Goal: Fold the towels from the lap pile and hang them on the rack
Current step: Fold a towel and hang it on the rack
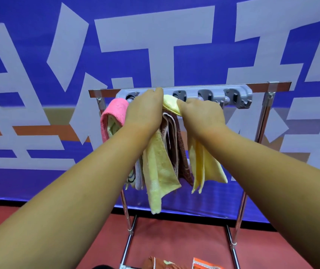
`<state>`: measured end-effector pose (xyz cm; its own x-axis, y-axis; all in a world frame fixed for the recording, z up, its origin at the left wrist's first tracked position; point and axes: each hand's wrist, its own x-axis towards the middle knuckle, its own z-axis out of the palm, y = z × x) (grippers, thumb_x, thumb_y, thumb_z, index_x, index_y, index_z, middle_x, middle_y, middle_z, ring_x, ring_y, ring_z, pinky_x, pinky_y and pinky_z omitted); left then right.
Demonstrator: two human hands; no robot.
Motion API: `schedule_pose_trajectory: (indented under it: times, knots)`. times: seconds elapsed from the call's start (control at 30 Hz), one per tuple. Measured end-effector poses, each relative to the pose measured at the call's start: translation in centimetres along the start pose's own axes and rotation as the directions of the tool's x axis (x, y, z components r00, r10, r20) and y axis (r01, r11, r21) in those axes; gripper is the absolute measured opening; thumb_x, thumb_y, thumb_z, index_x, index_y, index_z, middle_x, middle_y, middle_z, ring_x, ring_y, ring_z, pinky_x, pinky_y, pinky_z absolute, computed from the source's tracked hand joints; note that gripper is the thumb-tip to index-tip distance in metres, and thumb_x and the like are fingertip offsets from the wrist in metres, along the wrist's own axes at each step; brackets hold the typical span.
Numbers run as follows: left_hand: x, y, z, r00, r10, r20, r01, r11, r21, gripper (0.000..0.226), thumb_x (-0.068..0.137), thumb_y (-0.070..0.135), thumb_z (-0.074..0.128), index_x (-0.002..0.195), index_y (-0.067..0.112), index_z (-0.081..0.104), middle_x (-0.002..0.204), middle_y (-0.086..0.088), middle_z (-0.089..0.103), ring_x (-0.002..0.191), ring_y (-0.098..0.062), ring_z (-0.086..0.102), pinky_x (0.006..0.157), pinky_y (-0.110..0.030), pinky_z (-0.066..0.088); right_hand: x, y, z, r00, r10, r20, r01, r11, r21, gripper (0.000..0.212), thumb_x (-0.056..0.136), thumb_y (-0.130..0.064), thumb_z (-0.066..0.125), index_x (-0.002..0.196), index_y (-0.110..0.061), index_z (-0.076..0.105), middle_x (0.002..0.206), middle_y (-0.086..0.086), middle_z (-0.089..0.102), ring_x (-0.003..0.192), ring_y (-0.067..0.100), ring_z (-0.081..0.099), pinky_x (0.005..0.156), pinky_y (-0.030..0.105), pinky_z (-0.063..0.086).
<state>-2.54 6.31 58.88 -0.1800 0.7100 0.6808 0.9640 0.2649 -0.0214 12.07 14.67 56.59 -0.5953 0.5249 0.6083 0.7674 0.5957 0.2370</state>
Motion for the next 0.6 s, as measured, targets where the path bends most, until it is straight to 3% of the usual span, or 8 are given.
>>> schedule_pose_trajectory:
  times: [0.13,0.37,0.5,0.6]
  knots:
    - [-0.6,-0.1,0.4,1.0,-0.009,-0.019,0.008,0.999,-0.04,0.023,0.092,-0.002,0.049,0.101,0.017,0.041,0.101,-0.012,0.063,0.089,-0.037,0.058,0.066,-0.043,0.038,-0.5,-0.3,1.3,1.0,-0.006,0.017,0.006,1.0,0.017,0.079,0.087,0.004,0.06,0.158,-0.021,0.035,0.097,0.003,0.048,0.065,0.033,0.049,0.045,0.03,0.026]
    - [-3.9,0.2,2.3,0.982,-0.191,0.018,0.188,0.944,-0.271,0.022,0.089,0.002,0.049,0.107,0.014,0.045,0.085,-0.003,0.053,0.08,-0.035,0.05,0.061,-0.041,0.039,-2.8,-1.1,5.3,0.996,0.092,0.021,-0.094,0.984,0.153,0.062,0.086,-0.004,0.064,0.137,-0.022,0.033,0.103,0.003,0.045,0.057,0.032,0.049,0.043,0.031,0.026]
    - [-6.0,-0.3,4.3,0.973,-0.223,0.053,0.229,0.95,-0.212,0.018,0.091,0.01,0.054,0.101,0.017,0.04,0.075,0.003,0.045,0.074,-0.035,0.053,0.052,-0.038,0.033,-4.7,-1.6,8.2,0.973,0.199,0.12,-0.221,0.951,0.215,0.052,0.086,-0.003,0.065,0.124,-0.019,0.034,0.103,0.007,0.043,0.052,0.03,0.045,0.042,0.033,0.026]
    - [-7.1,-0.7,5.2,0.974,-0.22,0.054,0.226,0.953,-0.2,0.016,0.09,0.011,0.055,0.102,0.017,0.046,0.078,0.0,0.051,0.076,-0.035,0.054,0.055,-0.038,0.035,-5.3,-0.9,10.0,0.94,0.298,0.167,-0.332,0.913,0.237,0.043,0.089,-0.004,0.065,0.115,-0.019,0.034,0.099,0.006,0.043,0.05,0.031,0.048,0.042,0.035,0.034]
